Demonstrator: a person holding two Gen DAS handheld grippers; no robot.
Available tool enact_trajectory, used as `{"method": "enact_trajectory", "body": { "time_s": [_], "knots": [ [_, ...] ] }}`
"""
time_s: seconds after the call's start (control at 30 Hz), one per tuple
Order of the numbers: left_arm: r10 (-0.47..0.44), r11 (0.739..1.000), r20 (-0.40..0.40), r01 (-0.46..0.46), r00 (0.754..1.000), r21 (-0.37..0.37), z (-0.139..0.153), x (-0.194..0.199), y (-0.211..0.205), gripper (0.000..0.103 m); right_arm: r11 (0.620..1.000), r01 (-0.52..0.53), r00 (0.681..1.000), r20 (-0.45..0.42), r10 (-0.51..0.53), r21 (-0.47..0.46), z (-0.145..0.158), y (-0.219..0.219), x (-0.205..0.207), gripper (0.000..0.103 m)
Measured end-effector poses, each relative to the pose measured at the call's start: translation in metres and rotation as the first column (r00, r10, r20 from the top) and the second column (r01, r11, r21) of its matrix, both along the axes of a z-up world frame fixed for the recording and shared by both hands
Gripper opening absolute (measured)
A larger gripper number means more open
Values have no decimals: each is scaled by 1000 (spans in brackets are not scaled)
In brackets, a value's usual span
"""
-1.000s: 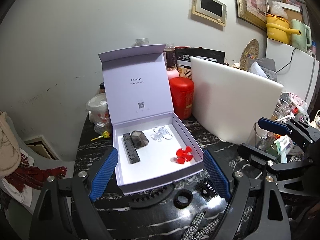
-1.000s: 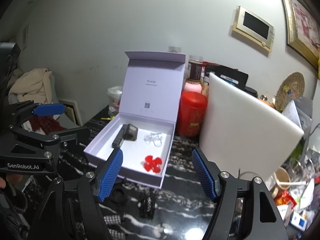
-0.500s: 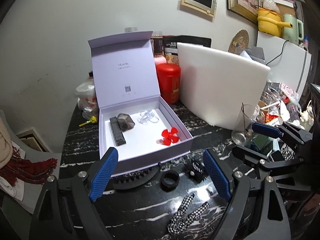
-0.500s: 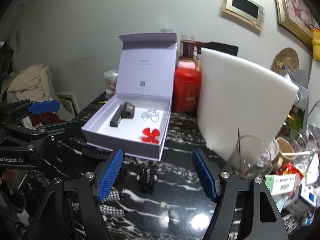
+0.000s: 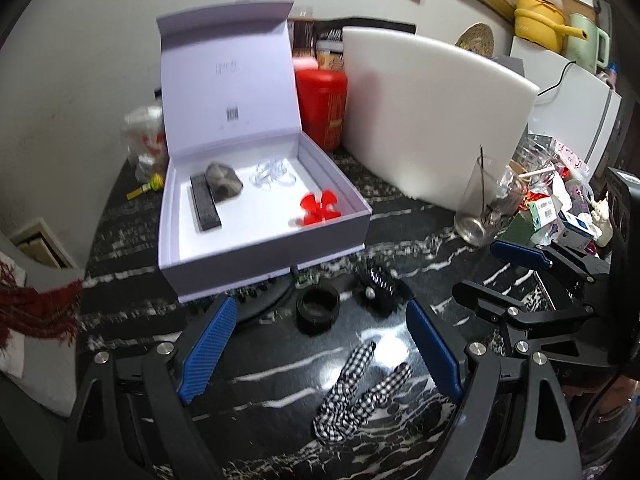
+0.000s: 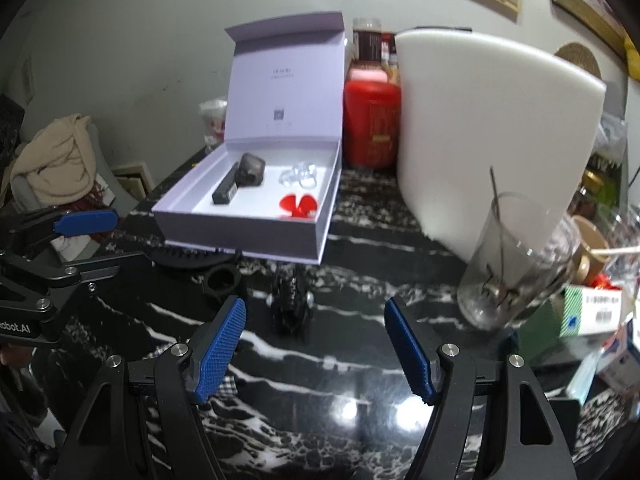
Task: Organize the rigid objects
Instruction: 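Withdraw both tools from the gift box back over the table, then grasp the checkered scrunchie with the left tool while the right grasps the black claw clip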
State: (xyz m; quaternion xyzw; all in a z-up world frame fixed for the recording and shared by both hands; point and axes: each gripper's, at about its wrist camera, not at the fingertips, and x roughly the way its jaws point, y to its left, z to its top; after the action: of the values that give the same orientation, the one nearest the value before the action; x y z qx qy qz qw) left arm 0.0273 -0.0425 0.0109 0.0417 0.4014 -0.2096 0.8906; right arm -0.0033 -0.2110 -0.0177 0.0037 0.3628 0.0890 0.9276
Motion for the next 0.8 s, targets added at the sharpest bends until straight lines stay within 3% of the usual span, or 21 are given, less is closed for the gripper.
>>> {"method": "enact_trajectory", "body": {
  "time_s": [0.4, 0.8],
  "knots": [
    [-30, 998, -112, 23, 993, -61, -33, -8, 4, 87, 1000, -6, 997, -75, 7, 18, -35, 4, -1, 73],
    [-117, 993, -177, 114, 977, -30, -65, -25, -13, 87, 1000, 7, 992, -126, -6, 9, -56, 0, -8, 72]
  ]
}}
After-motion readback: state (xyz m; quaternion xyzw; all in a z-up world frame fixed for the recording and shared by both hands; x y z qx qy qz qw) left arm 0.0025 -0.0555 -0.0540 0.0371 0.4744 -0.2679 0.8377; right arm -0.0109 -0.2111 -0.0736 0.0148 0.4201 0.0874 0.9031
